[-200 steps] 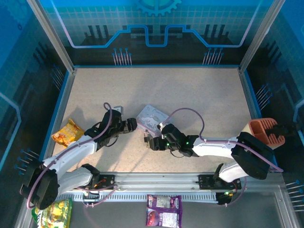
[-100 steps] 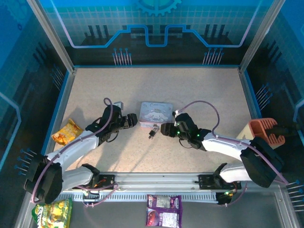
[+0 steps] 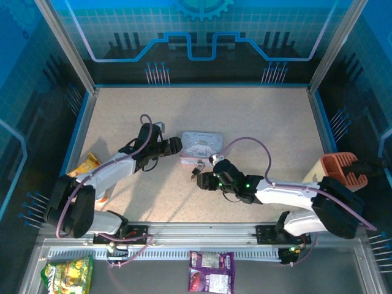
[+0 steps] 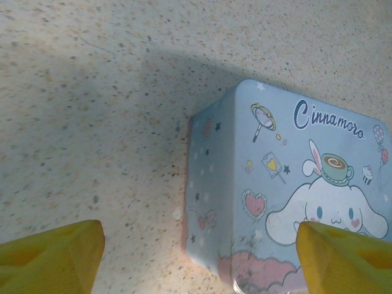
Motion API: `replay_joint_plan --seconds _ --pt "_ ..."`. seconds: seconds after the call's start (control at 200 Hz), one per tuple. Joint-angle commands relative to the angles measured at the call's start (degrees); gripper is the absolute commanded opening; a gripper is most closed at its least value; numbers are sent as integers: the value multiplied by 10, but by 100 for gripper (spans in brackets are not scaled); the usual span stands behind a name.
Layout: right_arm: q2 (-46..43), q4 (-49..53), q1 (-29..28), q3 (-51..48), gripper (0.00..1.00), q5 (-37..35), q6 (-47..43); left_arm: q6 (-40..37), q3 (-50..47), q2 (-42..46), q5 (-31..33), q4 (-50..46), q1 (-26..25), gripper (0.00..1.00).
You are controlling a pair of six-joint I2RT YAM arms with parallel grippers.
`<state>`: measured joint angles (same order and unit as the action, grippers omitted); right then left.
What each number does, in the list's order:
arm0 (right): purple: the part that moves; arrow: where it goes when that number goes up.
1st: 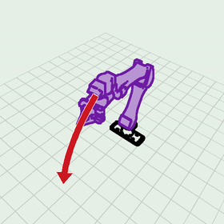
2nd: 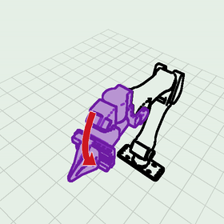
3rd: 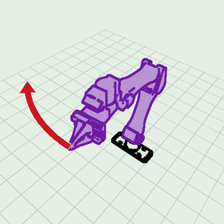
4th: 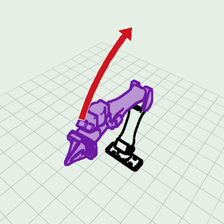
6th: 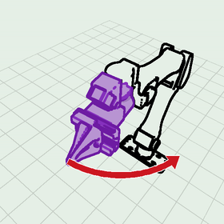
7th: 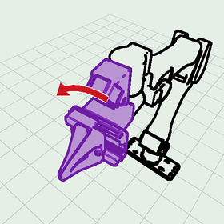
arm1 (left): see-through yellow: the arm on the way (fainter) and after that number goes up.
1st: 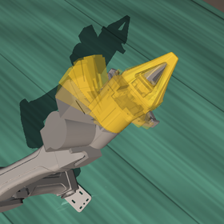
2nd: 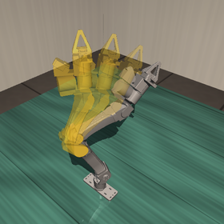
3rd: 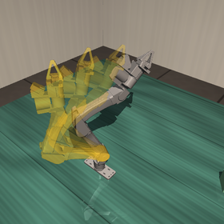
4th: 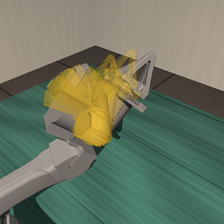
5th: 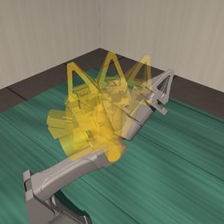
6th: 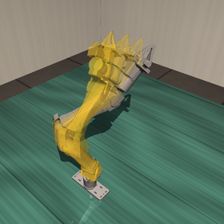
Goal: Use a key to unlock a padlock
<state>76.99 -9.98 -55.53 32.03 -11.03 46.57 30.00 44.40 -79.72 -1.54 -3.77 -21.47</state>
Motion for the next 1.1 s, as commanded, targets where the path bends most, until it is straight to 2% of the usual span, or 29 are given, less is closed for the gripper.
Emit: replay_joint_plan --seconds 0.0,0.2,0.38,0.535,0.62,0.921,1.096 --pt "47 -32 3 21 54 -34 42 8 29 -34 -43 25 3 81" --pt "128 -46 12 46 54 -52 95 19 46 -77 -53 34 -1 80" --pt "164 -70 20 58 51 -59 109 33 45 -105 -58 45 -10 80" --pt "205 -131 36 62 43 -4 115 42 47 -121 -58 48 -16 79" --pt "221 -141 38 65 41 3 121 48 44 -123 -58 53 -17 79" --pt "231 -196 49 60 38 24 125 57 30 -120 -51 57 -21 78" --pt "197 -216 42 39 37 -5 122 60 21 -112 -41 58 -20 78"
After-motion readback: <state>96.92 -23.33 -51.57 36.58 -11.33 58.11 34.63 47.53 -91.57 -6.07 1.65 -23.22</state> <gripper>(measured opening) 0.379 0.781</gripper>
